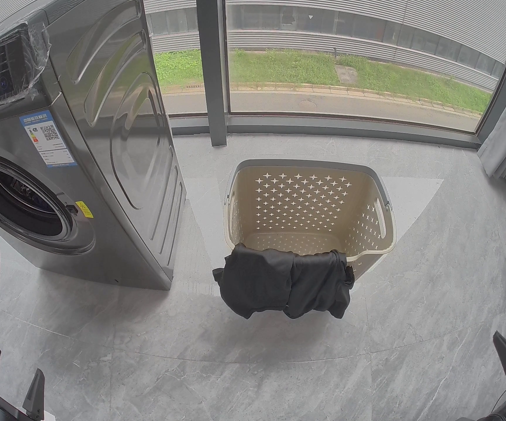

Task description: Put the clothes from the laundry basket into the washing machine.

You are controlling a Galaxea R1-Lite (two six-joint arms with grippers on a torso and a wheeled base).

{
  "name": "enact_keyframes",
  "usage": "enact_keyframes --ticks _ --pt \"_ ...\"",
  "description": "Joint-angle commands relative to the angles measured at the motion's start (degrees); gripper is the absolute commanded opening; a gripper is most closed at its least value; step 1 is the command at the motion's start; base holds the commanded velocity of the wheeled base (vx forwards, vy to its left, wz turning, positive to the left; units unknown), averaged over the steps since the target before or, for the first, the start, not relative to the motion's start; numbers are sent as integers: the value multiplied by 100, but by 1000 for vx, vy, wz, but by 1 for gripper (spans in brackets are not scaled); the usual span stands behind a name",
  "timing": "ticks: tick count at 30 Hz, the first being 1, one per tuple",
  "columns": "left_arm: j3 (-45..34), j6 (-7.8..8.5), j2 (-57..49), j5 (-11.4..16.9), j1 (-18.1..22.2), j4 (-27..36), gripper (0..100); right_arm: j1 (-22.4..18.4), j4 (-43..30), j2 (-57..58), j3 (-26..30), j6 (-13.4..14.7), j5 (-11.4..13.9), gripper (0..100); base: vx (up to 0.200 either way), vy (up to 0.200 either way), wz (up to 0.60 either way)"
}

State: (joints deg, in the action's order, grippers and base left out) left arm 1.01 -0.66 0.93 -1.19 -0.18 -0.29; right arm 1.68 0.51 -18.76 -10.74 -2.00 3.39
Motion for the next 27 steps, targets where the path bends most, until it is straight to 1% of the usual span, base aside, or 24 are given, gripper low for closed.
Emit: enact_keyframes --ticks 1,2,5,6,8,9,11,13,15,17,19,21,22,23,27 --pt "-101 -4 -93 -12 1 3 100 711 784 -3362 -209 -301 478 100 0 0 0" --pt "-101 4 -93 -12 1 3 100 860 1056 -3652 -209 -169 478 100 0 0 0" --pt "-101 -13 -93 -21 1 3 100 1343 2032 -4478 -192 569 435 100 0 0 0" --pt "-101 -13 -93 -21 1 3 100 1475 2252 -4681 -192 762 408 100 0 0 0" --pt "-101 -31 -93 -21 1 3 100 1721 2691 -5094 -174 1061 224 100 0 0 0" --pt "-101 -40 -93 -30 1 3 100 1801 2805 -5225 -165 1114 136 100 0 0 0" --pt "-101 -66 -93 -30 1 -6 100 1994 3051 -5630 -156 1132 -146 100 0 0 0" --pt "-101 -75 -93 -39 1 -6 100 2082 3245 -5858 -174 1105 -242 100 0 0 0" --pt "-101 -75 -93 -39 1 -6 100 2135 3297 -5911 -192 1105 -260 100 0 0 0" --pt "-101 -75 -93 -39 1 -6 100 2319 3508 -6192 -359 1114 -339 100 0 0 0" --pt "-101 -75 -93 -39 1 -6 100 2310 3623 -6482 -526 1123 -497 100 0 0 0" --pt "-101 -75 -93 -39 1 -6 100 2293 3816 -6834 -675 1123 -770 100 0 0 0" --pt "-101 -75 -93 -39 1 -6 100 2293 3816 -6834 -675 1123 -770 100 0 0 0" --pt "-101 -75 -93 -39 1 -6 100 2345 4088 -7106 -754 1132 -884 100 0 0 0" --pt "-101 -75 -93 -39 1 3 100 2530 4581 -7660 -807 1140 -963 100 0 0 0"
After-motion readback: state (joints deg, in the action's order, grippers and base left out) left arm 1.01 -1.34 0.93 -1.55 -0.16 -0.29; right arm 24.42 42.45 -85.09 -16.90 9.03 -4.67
